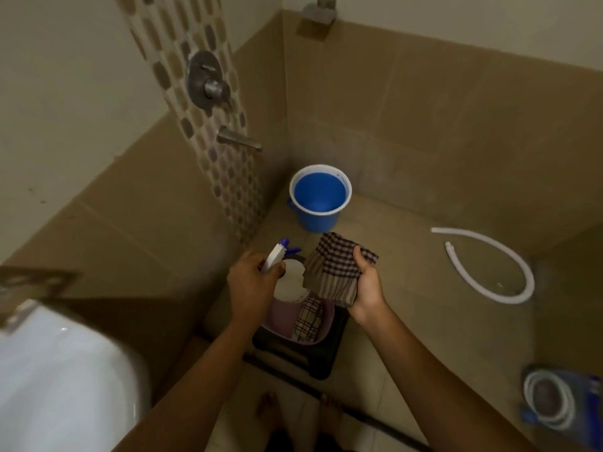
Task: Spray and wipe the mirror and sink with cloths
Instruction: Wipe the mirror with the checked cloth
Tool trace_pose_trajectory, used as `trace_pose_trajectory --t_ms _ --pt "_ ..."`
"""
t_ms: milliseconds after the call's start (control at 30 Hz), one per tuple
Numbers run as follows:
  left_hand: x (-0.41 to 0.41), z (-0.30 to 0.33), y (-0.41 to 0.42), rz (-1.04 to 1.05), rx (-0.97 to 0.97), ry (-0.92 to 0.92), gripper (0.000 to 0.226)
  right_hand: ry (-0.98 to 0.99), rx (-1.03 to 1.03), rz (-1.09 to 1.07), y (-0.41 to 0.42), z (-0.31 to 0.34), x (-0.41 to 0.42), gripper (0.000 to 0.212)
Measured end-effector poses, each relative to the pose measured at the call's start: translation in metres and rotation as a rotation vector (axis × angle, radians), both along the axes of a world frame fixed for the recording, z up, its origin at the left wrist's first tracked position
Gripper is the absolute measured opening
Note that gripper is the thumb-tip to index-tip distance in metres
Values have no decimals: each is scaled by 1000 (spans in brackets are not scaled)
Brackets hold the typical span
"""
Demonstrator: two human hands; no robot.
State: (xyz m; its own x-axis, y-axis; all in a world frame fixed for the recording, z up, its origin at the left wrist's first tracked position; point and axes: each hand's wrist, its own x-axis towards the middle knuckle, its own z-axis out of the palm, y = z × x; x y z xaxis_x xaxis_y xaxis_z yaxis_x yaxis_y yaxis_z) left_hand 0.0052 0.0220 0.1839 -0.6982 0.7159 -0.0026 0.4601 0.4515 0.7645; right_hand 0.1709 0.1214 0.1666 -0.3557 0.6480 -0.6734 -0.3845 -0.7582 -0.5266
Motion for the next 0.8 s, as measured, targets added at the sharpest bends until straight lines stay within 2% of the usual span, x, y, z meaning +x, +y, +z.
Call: trace_pose_trajectory --t_ms 233,333,533,800 --pt "-25 -70 -3 -121 -221 83 21 -75 -132 -114 -21 -68 -3 46" --pt "-33 -104 -7 -140 -252 69 18 -122 -176 -122 -33 -100 -10 50" --pt "-40 -156 -9 -144 -316 12 19 -143 -245 -129 -49 -147 -12 46" --pt "-37 -195 10 -168 -363 -15 20 -182 -282 -156 -51 -181 -14 46"
